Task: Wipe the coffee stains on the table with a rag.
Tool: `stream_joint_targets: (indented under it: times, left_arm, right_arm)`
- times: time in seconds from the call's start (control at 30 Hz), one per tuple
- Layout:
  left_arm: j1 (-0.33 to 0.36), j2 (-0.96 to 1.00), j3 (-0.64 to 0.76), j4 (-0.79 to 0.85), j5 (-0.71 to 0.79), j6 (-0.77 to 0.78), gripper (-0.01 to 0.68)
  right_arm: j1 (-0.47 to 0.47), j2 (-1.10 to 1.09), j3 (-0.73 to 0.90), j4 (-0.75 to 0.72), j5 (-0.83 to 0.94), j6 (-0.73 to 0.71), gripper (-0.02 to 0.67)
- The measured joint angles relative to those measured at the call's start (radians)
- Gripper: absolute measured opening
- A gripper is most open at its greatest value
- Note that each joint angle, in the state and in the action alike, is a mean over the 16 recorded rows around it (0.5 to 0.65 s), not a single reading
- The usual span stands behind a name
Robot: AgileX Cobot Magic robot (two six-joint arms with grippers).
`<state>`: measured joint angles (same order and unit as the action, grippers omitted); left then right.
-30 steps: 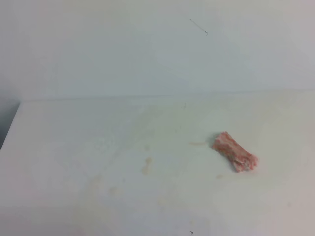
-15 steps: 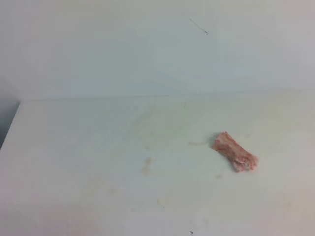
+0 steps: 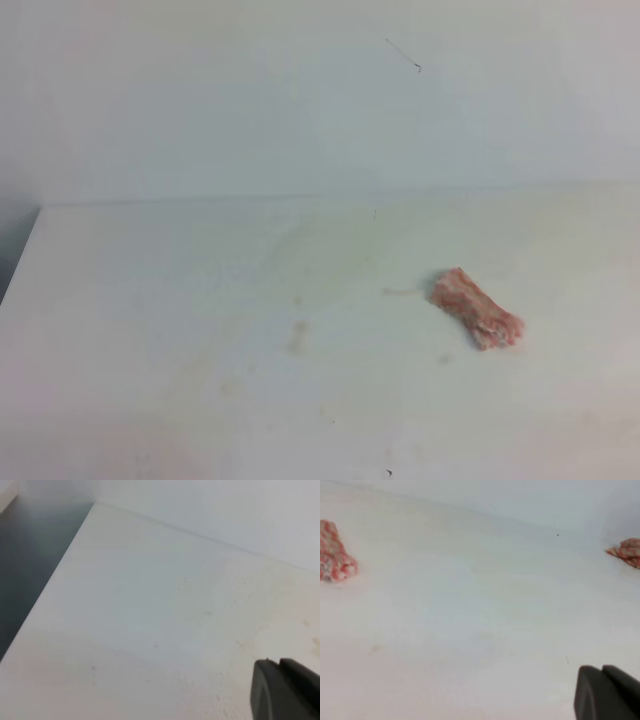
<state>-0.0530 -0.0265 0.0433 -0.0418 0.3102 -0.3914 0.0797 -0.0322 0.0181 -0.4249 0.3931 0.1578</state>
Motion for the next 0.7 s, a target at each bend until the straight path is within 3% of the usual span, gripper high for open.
stream_joint_targets:
  times: [0.33,0.7]
  left_arm:
    - [0.000,0.000,0.000,0.000,0.000,0.000,0.001]
    - [0.000,0.000,0.000,0.000,0.000,0.000,0.001]
  right_arm:
    - [0.000,0.002,0.003,0.075,-0.019,-0.030,-0.001]
    - [0.000,0.002,0.010,0.326,-0.081,-0.099,-0.001]
